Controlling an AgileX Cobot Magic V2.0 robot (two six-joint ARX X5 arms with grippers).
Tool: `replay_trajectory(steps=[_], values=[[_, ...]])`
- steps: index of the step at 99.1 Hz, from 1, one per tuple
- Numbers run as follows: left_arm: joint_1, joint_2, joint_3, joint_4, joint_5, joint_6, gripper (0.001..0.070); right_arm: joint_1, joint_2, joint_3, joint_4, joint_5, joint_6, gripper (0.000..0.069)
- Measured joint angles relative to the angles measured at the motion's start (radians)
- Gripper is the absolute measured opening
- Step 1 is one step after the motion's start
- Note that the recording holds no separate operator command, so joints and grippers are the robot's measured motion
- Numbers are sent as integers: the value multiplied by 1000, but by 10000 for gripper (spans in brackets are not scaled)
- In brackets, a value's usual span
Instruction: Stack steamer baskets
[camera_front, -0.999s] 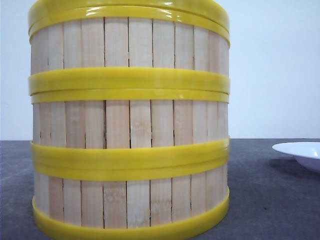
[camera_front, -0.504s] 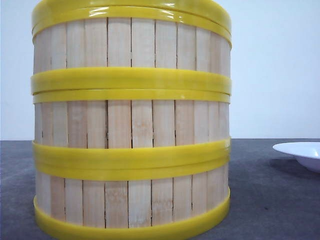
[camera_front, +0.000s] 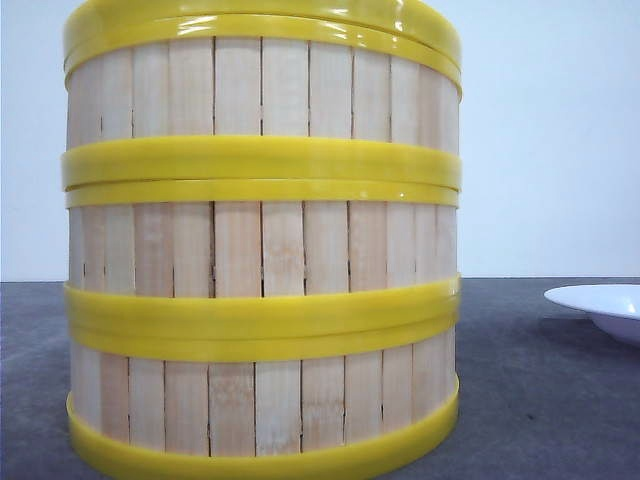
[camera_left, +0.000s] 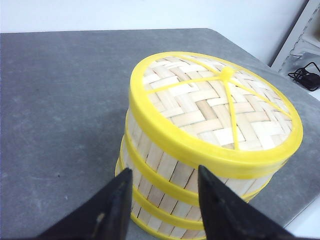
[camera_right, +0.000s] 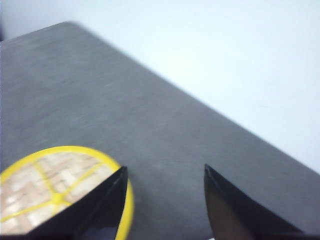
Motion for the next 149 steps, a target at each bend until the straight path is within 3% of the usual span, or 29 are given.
replay_trajectory(steps=[24,68,99,105,113,119,129,149], values=[[0,0,0,60,0,0,238,0,-203,-162,-6,55,39,294],[0,0,0,111,0,0,238,0,-683,-894,193,190,248,294],[0,0,0,104,0,0,238,1,-700,-941,250,167,272,398],[0,0,0,104,0,0,207,1,-701,-941,263,157,272,346],[0,0,0,104,0,0,78,1,-700,-941,264,156,268,138],[0,0,0,104,0,0,43,1,-700,-941,264,155,268,62],[0,0,0,104,0,0,30,1,-700,-941,265,155,269,23],[0,0,0,102,0,0,30,1,-700,-941,269,158,276,12]])
